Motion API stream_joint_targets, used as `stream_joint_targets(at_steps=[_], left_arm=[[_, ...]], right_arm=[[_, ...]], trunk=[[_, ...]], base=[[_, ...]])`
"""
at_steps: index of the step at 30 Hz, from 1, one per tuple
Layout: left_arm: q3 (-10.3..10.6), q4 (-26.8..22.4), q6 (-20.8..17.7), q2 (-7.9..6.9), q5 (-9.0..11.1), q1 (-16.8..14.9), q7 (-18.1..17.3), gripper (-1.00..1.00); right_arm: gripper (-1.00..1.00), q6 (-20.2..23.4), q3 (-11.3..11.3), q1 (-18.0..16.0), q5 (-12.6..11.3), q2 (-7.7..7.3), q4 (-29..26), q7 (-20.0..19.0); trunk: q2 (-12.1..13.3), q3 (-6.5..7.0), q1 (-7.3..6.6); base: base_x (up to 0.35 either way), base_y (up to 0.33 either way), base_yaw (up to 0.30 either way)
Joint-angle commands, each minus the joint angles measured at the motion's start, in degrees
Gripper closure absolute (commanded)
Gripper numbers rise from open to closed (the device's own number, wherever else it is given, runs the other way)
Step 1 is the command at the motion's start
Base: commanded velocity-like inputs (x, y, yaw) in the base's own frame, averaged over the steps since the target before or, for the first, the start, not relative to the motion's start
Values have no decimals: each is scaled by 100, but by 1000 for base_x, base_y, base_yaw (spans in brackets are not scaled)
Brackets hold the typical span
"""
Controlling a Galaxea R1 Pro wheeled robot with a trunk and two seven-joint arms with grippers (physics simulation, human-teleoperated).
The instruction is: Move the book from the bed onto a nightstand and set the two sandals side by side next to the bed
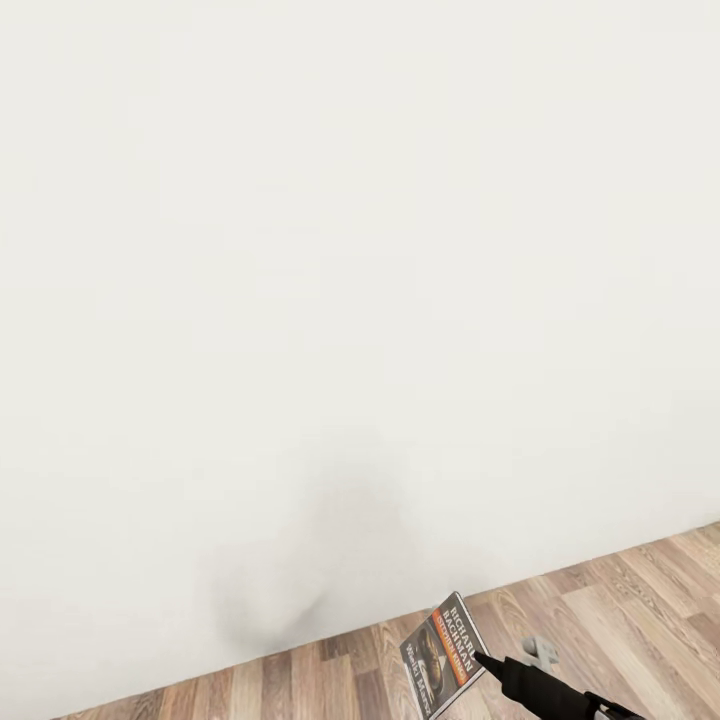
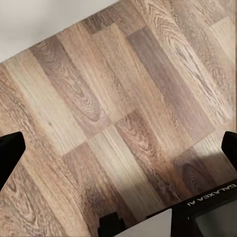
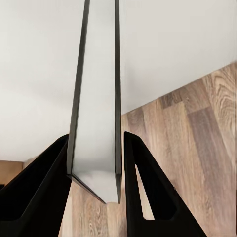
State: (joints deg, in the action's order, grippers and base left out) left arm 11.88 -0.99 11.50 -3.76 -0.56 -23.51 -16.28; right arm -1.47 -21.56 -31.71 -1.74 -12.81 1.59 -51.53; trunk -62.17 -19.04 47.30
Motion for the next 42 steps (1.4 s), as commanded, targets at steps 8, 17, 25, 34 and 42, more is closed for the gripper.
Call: stream_joint_targets(at_steps=[8,17,25,34,42], left_arm=[[25,2,28,-2,-6,-4,-7,-100],[25,2,28,-2,-6,-2,-7,-100],[25,2,28,-2,-6,-3,-7,-100],[25,2,28,-2,-6,-4,-7,-100],[25,2,28,-2,-6,-4,-7,-100]], right_arm=[[100,-15,-6,-4,-19,-2,16,-15],[100,-13,-6,-7,-19,-2,16,-15],[100,-17,-6,-7,-19,-2,16,-15],[100,-15,-6,-6,-19,-2,16,-15],[100,-15,-6,-5,-19,-2,16,-15]], trunk=[[-5,-11,0],[-5,-12,0],[-5,-12,0],[-5,-12,0],[-5,-12,0]], base=[[0,0,-250],[64,0,-250],[292,0,-249],[57,0,-248],[1,0,-247]])
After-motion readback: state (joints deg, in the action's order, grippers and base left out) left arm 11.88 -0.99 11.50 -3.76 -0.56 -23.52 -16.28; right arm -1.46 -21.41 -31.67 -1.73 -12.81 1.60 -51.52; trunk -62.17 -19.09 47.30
